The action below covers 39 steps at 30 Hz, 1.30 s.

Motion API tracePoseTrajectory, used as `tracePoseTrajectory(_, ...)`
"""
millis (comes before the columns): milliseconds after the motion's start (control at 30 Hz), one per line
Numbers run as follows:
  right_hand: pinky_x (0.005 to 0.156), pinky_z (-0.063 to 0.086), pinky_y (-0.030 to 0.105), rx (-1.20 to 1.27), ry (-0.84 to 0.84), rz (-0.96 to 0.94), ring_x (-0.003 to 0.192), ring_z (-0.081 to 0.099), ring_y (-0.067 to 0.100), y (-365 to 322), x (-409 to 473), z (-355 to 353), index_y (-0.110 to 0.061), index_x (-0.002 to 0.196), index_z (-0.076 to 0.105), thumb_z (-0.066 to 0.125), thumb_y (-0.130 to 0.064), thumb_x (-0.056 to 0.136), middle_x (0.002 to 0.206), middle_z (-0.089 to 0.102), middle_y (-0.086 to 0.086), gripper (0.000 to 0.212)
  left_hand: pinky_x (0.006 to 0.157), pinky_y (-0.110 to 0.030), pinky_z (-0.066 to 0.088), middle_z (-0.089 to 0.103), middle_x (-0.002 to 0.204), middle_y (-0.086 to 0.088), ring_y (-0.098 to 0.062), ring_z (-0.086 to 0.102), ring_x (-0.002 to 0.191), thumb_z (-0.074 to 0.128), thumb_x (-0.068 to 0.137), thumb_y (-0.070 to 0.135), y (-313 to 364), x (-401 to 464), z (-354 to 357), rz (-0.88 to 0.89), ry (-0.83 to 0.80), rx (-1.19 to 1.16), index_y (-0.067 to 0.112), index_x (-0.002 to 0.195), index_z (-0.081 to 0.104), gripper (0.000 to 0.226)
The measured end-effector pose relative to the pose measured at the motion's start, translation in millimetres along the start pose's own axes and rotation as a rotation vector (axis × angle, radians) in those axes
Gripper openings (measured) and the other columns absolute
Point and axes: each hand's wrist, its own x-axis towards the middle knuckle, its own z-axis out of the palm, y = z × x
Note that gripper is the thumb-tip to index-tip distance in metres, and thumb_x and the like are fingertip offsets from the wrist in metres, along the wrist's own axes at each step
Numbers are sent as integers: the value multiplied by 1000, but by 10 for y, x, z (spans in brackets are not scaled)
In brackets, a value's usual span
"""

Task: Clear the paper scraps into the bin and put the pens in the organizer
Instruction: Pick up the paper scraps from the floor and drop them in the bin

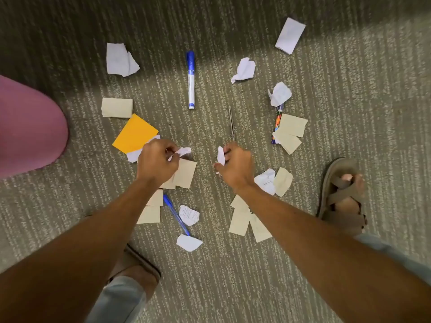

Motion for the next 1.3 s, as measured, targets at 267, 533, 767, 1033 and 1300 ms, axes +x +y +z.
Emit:
tracePoseTrajectory(267,61,56,43,410,45,140,68,67,35,129,226,-451,-7,86,68,77,-29,83,78,72,19,24,56,-2,40,63,68,-3,2,57,55,75,78,10,347,247,-79,-233,75,-312,6,80,67,9)
tracePoseTrajectory(533,75,58,44,465,101,140,79,68,28,373,757,-1141,-6,106,66,52,-27,100,96,68,12,26,71,-19,52,70,86,-13,-10,62,71,72,81,1,678,453,1,-256,-13,-536,0,110,68,30)
tracePoseTrajectory(767,105,33,38,-119,121,-68,128,38,36,465,1353,-1542,-8,112,71,59,-34,95,136,47,18,33,83,-43,55,74,86,-12,-25,70,88,82,74,24,639,638,-51,-255,-25,-571,7,83,77,20)
tracePoseTrajectory(1033,61,30,25,-220,69,-109,81,62,31,314,1622,-1553,-5,104,75,62,-20,93,89,67,20,23,70,-14,49,66,89,-8,6,63,78,83,69,10,479,744,17,-243,-3,-597,9,78,74,13)
tracePoseTrajectory(1300,73,50,28,-156,122,-214,77,60,22,162,1510,-1445,-11,102,75,72,-20,86,84,70,6,18,61,-30,54,73,74,-8,-10,64,60,82,71,14,387,718,-33,-270,-82,-692,11,72,75,8)
